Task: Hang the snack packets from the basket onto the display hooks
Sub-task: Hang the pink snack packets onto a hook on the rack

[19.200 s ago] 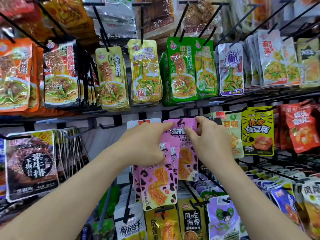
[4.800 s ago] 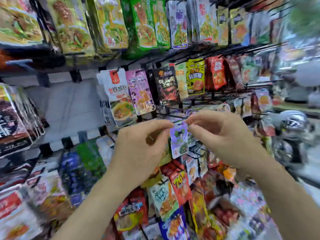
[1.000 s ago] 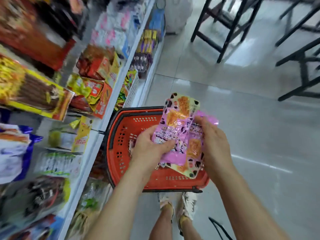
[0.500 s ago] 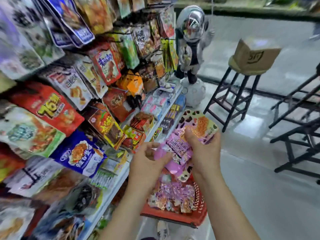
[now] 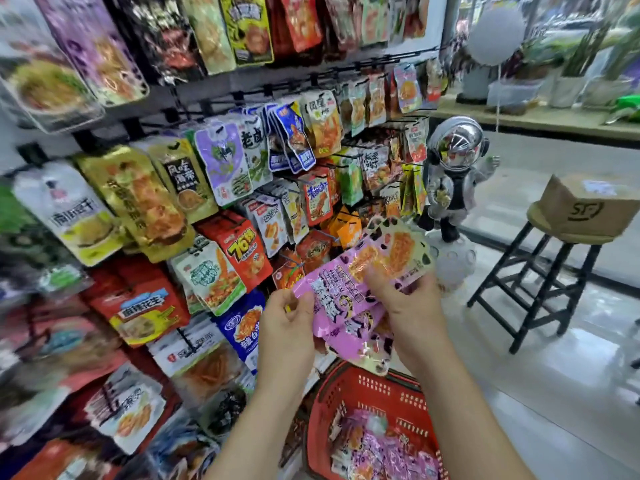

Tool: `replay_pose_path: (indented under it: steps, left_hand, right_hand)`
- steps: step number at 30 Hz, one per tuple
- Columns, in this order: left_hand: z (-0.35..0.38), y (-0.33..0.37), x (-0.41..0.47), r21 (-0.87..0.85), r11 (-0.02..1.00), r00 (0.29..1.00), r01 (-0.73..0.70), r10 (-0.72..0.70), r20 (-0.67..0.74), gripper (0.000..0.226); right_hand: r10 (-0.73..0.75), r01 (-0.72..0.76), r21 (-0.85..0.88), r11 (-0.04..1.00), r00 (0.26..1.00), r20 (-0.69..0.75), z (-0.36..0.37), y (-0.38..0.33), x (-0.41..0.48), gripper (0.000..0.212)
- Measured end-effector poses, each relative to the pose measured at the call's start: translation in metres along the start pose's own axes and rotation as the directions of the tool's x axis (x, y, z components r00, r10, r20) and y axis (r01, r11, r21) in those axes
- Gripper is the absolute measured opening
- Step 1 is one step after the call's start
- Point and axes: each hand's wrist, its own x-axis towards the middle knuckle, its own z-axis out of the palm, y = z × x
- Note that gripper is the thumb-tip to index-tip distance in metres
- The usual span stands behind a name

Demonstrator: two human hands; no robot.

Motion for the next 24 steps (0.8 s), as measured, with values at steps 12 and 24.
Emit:
replay_pose_path:
  steps: [12, 24]
  left_hand:
    - [-0.160, 0.047, 0.042, 0.198, 0.952, 0.912, -0.234, 0.285, -0.294, 0.004]
    - [-0.265, 0.145, 0.045, 0.434, 0.713, 0.773, -0.551, 0.632, -0.056, 0.033]
  right_hand:
    - [-0.033, 0.035, -0.012, 0.999, 0.987, 0.158, 0.090, -0.007, -0.015, 0.080]
    - [-0.184, 0.325, -0.091, 0.941, 0.721, 0.668, 0.180, -0.113, -0.022, 0.028]
